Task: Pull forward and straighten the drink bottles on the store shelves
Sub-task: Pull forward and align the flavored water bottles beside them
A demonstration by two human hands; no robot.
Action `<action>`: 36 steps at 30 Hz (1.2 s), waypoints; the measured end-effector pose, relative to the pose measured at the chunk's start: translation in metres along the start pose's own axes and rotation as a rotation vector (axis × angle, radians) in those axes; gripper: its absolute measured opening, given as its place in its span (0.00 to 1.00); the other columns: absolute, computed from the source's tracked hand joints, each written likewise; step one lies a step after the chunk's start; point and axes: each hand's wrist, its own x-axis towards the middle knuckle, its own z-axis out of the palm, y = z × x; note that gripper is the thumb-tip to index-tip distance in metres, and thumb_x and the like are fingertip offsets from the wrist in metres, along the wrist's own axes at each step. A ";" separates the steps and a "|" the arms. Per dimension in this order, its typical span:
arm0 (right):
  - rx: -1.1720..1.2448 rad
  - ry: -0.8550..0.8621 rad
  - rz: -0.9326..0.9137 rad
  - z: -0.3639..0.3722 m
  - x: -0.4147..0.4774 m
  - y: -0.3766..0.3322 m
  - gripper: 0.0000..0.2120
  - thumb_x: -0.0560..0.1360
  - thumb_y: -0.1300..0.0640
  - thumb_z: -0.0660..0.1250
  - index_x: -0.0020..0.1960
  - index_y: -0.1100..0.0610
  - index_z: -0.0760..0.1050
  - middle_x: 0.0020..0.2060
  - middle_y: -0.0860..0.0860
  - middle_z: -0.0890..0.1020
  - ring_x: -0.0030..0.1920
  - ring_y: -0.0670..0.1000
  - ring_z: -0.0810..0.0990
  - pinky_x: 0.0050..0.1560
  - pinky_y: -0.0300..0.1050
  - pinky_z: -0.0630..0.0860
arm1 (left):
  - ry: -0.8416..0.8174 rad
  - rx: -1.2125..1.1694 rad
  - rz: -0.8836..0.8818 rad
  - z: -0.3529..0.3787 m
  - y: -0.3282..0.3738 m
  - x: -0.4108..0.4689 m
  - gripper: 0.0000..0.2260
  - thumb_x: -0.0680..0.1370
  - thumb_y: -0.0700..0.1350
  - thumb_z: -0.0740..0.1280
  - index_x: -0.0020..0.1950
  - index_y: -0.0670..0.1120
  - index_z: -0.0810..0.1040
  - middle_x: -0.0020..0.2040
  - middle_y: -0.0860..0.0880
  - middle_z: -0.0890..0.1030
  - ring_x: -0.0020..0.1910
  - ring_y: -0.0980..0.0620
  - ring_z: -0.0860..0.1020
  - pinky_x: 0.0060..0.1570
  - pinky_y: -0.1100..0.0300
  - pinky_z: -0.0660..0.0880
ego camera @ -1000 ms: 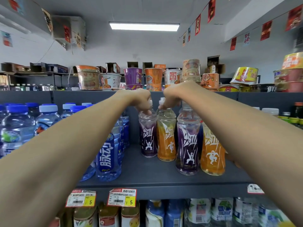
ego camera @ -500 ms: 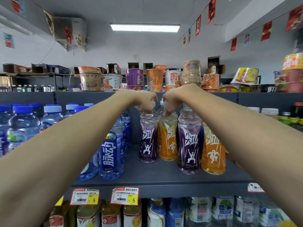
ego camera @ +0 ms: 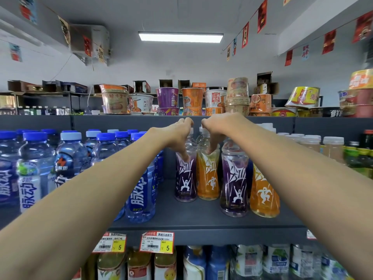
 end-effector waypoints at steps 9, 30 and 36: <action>-0.085 0.053 0.035 -0.003 -0.012 -0.005 0.47 0.61 0.29 0.75 0.69 0.57 0.68 0.43 0.49 0.76 0.36 0.48 0.74 0.34 0.43 0.71 | 0.007 0.022 -0.016 0.001 0.004 -0.006 0.57 0.59 0.55 0.85 0.77 0.47 0.53 0.72 0.43 0.65 0.70 0.41 0.69 0.66 0.48 0.72; -0.216 0.500 -0.041 0.035 -0.011 0.004 0.57 0.65 0.20 0.62 0.79 0.58 0.55 0.70 0.54 0.73 0.68 0.56 0.72 0.68 0.55 0.66 | 0.066 0.019 -0.070 0.010 0.013 -0.019 0.65 0.63 0.54 0.83 0.81 0.46 0.37 0.78 0.40 0.54 0.75 0.38 0.61 0.71 0.45 0.67; 0.038 0.913 0.013 0.071 -0.042 0.005 0.33 0.75 0.34 0.58 0.70 0.57 0.69 0.69 0.60 0.72 0.69 0.59 0.69 0.69 0.57 0.65 | 0.160 -0.098 -0.123 0.037 0.022 -0.037 0.65 0.65 0.48 0.83 0.79 0.49 0.31 0.78 0.39 0.52 0.67 0.36 0.72 0.63 0.41 0.74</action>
